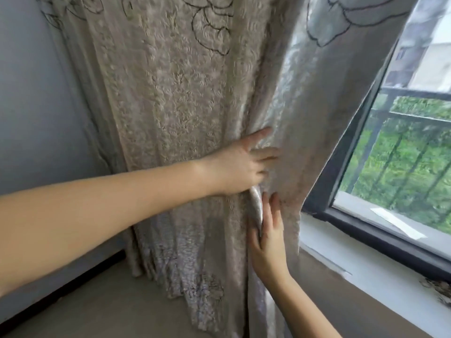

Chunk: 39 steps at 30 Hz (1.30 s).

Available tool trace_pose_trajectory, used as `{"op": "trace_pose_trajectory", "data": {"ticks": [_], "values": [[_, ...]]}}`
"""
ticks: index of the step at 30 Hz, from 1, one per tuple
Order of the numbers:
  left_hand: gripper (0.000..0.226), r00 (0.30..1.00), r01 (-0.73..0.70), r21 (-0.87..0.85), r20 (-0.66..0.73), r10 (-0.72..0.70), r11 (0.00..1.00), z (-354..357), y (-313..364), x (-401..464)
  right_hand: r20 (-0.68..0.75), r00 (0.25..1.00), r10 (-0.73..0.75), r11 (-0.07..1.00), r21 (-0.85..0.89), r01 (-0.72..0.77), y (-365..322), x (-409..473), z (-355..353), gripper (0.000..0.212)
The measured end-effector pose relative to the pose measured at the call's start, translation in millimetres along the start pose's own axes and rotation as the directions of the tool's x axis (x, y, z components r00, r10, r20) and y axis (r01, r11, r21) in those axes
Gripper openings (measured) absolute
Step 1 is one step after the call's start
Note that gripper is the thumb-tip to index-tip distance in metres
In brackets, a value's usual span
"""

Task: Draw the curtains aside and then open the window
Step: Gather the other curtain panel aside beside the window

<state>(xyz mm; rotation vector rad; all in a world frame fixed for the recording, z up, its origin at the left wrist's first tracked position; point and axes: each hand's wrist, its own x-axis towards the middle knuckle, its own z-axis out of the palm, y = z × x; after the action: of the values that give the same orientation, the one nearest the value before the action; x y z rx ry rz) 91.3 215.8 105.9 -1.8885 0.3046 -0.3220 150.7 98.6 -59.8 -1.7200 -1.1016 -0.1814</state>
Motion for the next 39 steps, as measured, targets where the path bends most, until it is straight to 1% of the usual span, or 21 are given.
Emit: {"op": "trace_pose_trajectory", "data": {"ticks": [1,3,5,7,9,12,15,17,20,22,23,25,30,32,35,37,39], "values": [[0.021,0.999,0.014,-0.044,-0.035,-0.016,0.999,20,-7,-7,0.010,1.000,-0.011,1.000,0.017,0.011,-1,11,15,0.057],[0.030,0.991,0.054,-0.130,-0.112,-0.069,0.990,57,-23,-22,0.014,0.999,-0.032,0.995,0.090,0.031,-8,35,47,0.057],[0.032,0.984,0.082,-0.183,-0.140,-0.108,0.980,90,-39,-42,-0.016,0.998,-0.055,0.985,0.161,0.057,-16,60,84,0.061],[0.031,0.982,0.105,-0.199,-0.135,-0.134,0.974,119,-57,-65,-0.032,0.997,-0.066,0.975,0.210,0.071,-25,88,122,0.062],[0.037,0.976,0.148,-0.192,-0.132,-0.174,0.970,146,-75,-89,-0.055,0.994,-0.096,0.965,0.240,0.106,-36,116,157,0.061],[0.041,0.962,0.217,-0.168,-0.130,-0.240,0.962,190,-105,-125,-0.072,0.981,-0.178,0.936,0.295,0.192,-53,162,207,0.057],[0.034,0.940,0.279,-0.224,-0.134,-0.313,0.934,235,-126,-159,-0.100,0.966,-0.237,0.923,0.287,0.256,-64,199,264,0.056],[0.030,0.927,0.306,-0.241,-0.146,-0.346,0.921,267,-135,-184,-0.096,0.966,-0.242,0.926,0.275,0.259,-71,217,304,0.064],[0.041,0.908,0.344,-0.250,-0.158,-0.389,0.905,314,-152,-223,-0.099,0.956,-0.278,0.918,0.266,0.294,-85,243,361,0.072],[0.046,0.889,0.372,-0.265,-0.173,-0.424,0.890,344,-163,-249,-0.091,0.959,-0.267,0.925,0.256,0.282,-97,260,398,0.077],[0.044,0.886,0.374,-0.273,-0.177,-0.428,0.886,359,-169,-261,-0.092,0.962,-0.257,0.929,0.249,0.272,-102,267,417,0.076],[0.037,0.891,0.364,-0.300,-0.162,-0.423,0.882,388,-182,-286,-0.103,0.970,-0.221,0.939,0.246,0.240,-112,282,456,0.069],[0.036,0.893,0.366,-0.348,-0.130,-0.431,0.863,462,-220,-341,-0.140,0.969,-0.204,0.940,0.249,0.234,-144,330,541,0.063],[0.037,0.887,0.389,-0.371,-0.097,-0.452,0.843,491,-236,-357,-0.115,0.979,-0.168,0.944,0.267,0.193,-152,351,570,0.060],[0.036,0.875,0.421,-0.405,-0.057,-0.481,0.812,538,-255,-375,-0.048,0.992,-0.115,0.955,0.268,0.124,-158,382,608,0.065],[0.023,0.872,0.437,-0.418,-0.018,-0.489,0.796,570,-266,-386,0.032,0.998,-0.062,0.960,0.276,0.051,-161,404,631,0.062],[0.024,0.861,0.465,-0.447,0.028,-0.507,0.764,600,-278,-394,0.064,0.995,-0.080,0.965,0.256,0.061,-161,427,656,0.064]]}}
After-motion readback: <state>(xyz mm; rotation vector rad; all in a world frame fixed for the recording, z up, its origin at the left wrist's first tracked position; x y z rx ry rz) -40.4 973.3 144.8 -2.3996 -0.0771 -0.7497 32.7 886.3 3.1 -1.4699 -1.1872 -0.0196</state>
